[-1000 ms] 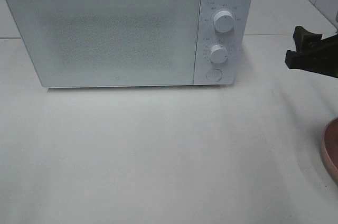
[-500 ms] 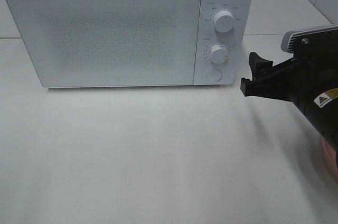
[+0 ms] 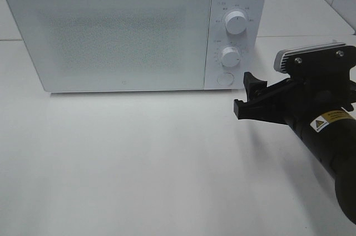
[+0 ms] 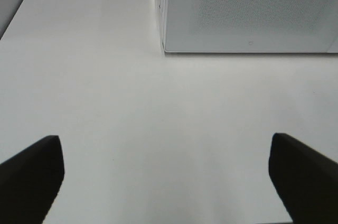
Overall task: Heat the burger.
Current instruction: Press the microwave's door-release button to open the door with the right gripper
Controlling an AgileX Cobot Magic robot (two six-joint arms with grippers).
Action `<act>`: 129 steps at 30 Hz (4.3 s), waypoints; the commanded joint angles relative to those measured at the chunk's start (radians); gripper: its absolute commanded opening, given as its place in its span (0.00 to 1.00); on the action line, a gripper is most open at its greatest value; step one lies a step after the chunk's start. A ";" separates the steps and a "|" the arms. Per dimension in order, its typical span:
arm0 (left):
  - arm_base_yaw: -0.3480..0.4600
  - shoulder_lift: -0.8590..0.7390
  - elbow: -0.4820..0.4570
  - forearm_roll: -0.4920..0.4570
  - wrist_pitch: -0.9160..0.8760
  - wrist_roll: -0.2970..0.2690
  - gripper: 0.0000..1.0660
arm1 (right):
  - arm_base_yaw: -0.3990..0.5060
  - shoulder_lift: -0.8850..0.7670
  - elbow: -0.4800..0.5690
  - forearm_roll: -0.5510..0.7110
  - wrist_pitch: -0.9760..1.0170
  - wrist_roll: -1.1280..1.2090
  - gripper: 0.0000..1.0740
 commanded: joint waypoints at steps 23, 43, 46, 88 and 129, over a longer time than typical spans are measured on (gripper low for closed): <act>-0.005 -0.019 0.001 -0.002 0.003 0.002 0.92 | 0.012 -0.001 0.003 0.013 0.043 0.845 0.33; -0.005 -0.019 0.001 -0.002 0.003 0.002 0.92 | 0.012 -0.001 0.000 0.011 0.137 1.559 0.00; -0.005 -0.019 0.001 -0.002 0.003 0.002 0.92 | 0.012 -0.001 -0.002 0.015 0.143 1.578 0.00; -0.005 -0.019 0.001 -0.002 0.003 0.002 0.92 | -0.147 0.328 -0.299 -0.120 0.230 1.576 0.00; -0.005 -0.019 0.001 -0.002 0.003 0.002 0.92 | -0.250 0.479 -0.537 -0.230 0.318 1.631 0.00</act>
